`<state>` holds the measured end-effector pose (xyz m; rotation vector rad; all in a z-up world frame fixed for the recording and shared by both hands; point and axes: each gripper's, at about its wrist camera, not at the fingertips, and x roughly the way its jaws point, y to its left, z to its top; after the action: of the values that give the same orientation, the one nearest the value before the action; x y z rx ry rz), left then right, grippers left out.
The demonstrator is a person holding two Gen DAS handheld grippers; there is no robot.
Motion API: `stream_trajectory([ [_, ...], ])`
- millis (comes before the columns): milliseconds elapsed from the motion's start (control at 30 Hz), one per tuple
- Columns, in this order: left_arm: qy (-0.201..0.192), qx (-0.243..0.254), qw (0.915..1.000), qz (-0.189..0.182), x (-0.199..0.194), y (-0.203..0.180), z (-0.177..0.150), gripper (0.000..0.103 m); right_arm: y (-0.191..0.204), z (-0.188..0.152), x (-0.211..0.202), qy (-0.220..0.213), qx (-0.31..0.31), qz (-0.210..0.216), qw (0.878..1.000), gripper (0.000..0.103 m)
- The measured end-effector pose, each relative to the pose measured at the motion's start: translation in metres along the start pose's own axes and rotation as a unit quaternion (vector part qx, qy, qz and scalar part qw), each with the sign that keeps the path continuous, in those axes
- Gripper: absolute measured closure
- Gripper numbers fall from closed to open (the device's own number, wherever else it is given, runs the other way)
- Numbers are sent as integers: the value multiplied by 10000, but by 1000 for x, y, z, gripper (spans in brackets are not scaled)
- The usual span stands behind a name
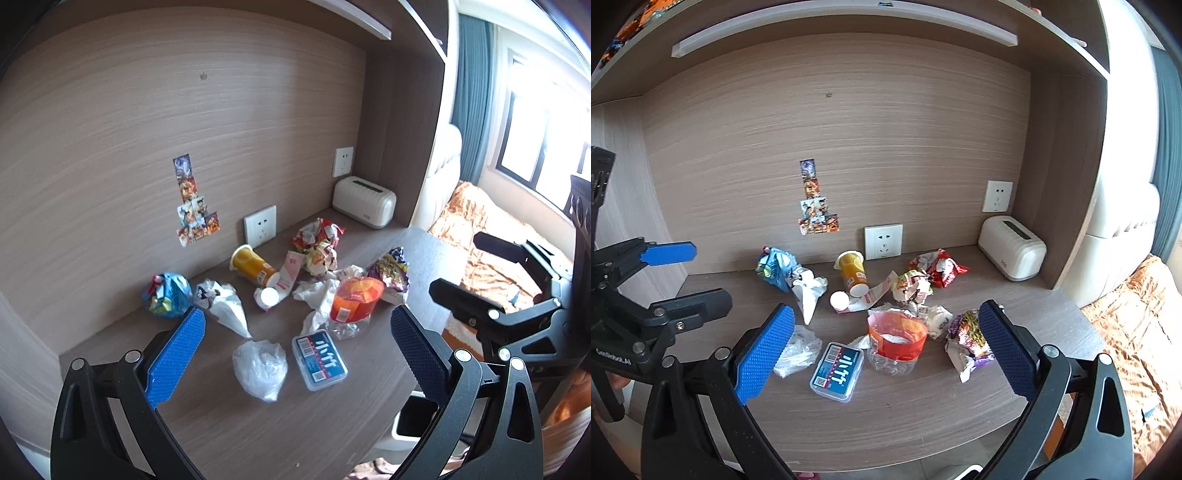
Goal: Collect trash
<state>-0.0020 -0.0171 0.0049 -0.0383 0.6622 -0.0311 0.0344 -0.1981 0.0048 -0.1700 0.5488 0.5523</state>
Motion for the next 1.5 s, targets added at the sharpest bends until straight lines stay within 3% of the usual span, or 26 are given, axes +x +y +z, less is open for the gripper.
stream_trajectory([
  [1500,42,68,10000,33,1,6,2,5,7,0,7,69,-77,116,9999,3],
])
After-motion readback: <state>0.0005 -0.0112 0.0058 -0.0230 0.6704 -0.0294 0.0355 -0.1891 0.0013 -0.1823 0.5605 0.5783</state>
